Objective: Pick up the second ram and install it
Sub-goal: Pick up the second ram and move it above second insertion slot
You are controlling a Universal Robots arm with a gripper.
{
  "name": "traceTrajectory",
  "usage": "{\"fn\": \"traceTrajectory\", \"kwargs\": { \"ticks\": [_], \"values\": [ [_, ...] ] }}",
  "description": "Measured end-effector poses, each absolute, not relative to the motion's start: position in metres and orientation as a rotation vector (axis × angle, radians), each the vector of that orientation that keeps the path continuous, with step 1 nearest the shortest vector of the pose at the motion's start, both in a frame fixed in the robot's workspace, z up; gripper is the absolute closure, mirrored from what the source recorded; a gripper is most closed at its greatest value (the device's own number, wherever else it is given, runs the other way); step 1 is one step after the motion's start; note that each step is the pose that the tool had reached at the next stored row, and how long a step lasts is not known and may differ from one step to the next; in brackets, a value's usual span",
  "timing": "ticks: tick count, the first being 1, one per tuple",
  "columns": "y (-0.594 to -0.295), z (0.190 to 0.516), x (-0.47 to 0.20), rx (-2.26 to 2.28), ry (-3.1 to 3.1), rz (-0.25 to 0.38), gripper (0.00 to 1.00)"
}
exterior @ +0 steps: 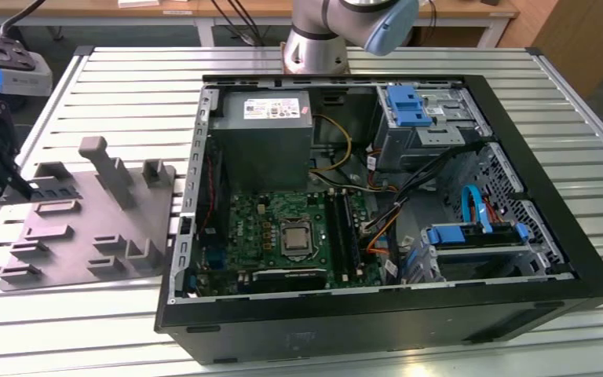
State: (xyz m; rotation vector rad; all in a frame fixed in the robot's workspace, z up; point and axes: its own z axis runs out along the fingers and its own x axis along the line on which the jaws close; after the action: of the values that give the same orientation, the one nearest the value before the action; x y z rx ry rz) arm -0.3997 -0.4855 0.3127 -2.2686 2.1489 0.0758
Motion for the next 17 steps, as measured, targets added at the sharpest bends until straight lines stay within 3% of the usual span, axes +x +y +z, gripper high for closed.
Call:
{"fn": "traceTrajectory", "kwargs": {
  "ticks": [17],
  "values": [
    [-0.485,0.327,-0.400,-2.269,2.149,0.076,0.86]
  ]
}}
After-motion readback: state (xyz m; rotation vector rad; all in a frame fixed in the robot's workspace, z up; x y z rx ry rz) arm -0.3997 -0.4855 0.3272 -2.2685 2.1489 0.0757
